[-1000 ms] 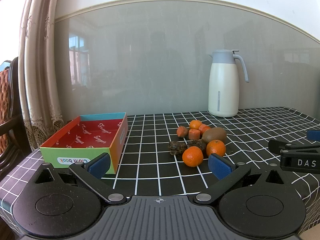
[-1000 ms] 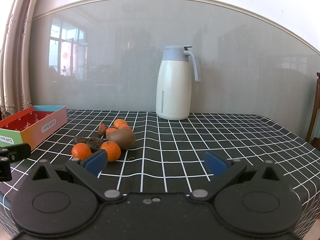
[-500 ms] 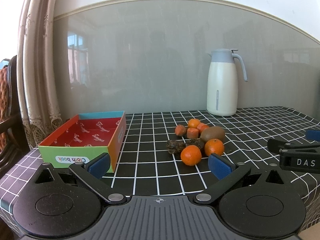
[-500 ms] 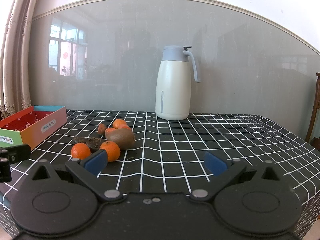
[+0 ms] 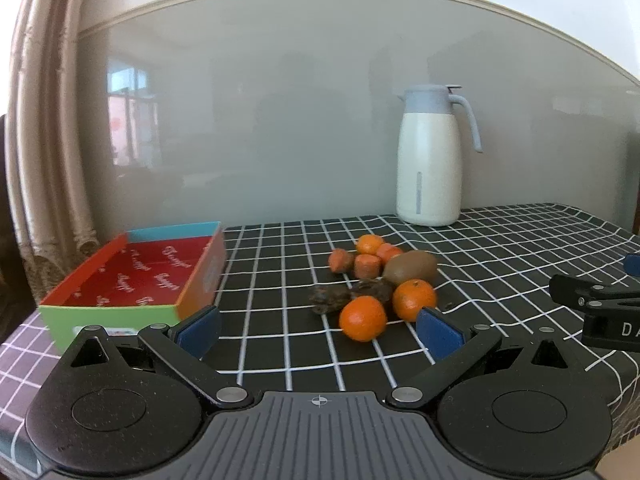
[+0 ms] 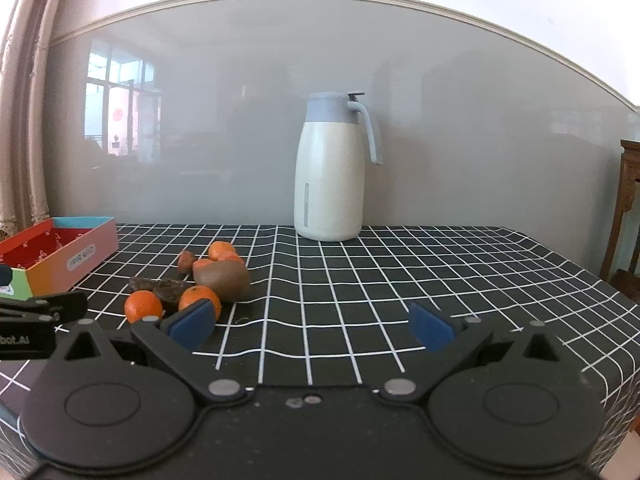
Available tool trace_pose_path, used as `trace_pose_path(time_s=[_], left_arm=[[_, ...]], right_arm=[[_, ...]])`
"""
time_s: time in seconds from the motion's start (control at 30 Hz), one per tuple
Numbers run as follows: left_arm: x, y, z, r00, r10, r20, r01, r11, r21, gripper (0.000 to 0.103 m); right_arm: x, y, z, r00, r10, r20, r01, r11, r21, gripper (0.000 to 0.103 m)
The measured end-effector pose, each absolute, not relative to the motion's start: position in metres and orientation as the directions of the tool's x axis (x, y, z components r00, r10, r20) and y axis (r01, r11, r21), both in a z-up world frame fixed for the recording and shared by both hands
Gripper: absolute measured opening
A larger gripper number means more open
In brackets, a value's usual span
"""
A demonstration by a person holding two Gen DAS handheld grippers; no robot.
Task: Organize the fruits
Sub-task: 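Grasp the large mandarin orange with the left gripper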
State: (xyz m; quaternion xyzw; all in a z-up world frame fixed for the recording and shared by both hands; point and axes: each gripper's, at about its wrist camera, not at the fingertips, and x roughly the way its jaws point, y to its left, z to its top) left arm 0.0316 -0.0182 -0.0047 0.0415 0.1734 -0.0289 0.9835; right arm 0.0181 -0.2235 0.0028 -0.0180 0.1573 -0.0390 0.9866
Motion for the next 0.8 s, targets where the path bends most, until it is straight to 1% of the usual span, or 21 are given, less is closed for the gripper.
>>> trace_pose_path(time_s=[0.13, 0.33, 0.47, 0.5, 0.53, 0.57, 0.6, 0.63, 0.67, 0.7, 0.77, 0.8], left_arm=[[0.047, -0.023, -0.008, 0.936, -0.057, -0.349, 0.087, 0.994, 0.072, 0.103], [0.083, -0.029, -0.019, 0.912, -0.081, -0.401, 0.105, 0.994, 0.04, 0.102], [0.105, -0.041, -0.028, 0.891, -0.053, -0.452, 0.089, 0.994, 0.059, 0.102], [0.11, -0.045, -0.03, 0.883, -0.048, -0.466, 0.087, 0.994, 0.063, 0.095], [0.115, -0.048, -0.033, 0.877, -0.043, -0.479, 0.086, 0.994, 0.068, 0.086], [0.12, -0.051, -0.036, 0.864, -0.04, -0.501, 0.088, 0.993, 0.073, 0.071], [0.124, -0.054, -0.039, 0.853, -0.045, -0.52, 0.094, 0.993, 0.068, 0.065], [0.127, -0.056, -0.041, 0.845, -0.042, -0.533, 0.091, 0.994, 0.067, 0.063], [0.13, -0.058, -0.045, 0.838, -0.028, -0.545, 0.083, 0.994, 0.076, 0.058], [0.133, -0.06, -0.046, 0.83, -0.03, -0.556, 0.089, 0.993, 0.079, 0.05], [0.134, -0.062, -0.047, 0.827, -0.038, -0.56, 0.096, 0.992, 0.075, 0.041], [0.134, -0.063, -0.047, 0.827, -0.031, -0.561, 0.093, 0.992, 0.082, 0.041]], right_arm=[[0.019, -0.225, 0.002, 0.945, -0.09, -0.316, 0.079, 0.996, -0.049, 0.103], [0.023, -0.226, 0.0, 0.937, -0.111, -0.33, 0.099, 0.994, -0.052, 0.103], [0.026, -0.228, -0.002, 0.931, -0.122, -0.344, 0.112, 0.993, -0.047, 0.103], [0.027, -0.228, -0.002, 0.93, -0.122, -0.347, 0.113, 0.993, -0.046, 0.103], [0.028, -0.228, -0.003, 0.929, -0.123, -0.349, 0.114, 0.992, -0.045, 0.103], [0.028, -0.228, -0.003, 0.928, -0.124, -0.35, 0.115, 0.992, -0.047, 0.103], [0.028, -0.228, -0.004, 0.928, -0.126, -0.351, 0.116, 0.992, -0.049, 0.103], [0.029, -0.228, -0.004, 0.927, -0.127, -0.353, 0.117, 0.992, -0.05, 0.103], [0.028, -0.229, -0.004, 0.927, -0.128, -0.353, 0.117, 0.992, -0.052, 0.103], [0.028, -0.229, -0.004, 0.926, -0.13, -0.355, 0.119, 0.991, -0.053, 0.103], [0.029, -0.23, -0.004, 0.925, -0.133, -0.356, 0.122, 0.991, -0.054, 0.103], [0.029, -0.231, -0.004, 0.924, -0.136, -0.357, 0.124, 0.991, -0.055, 0.103]])
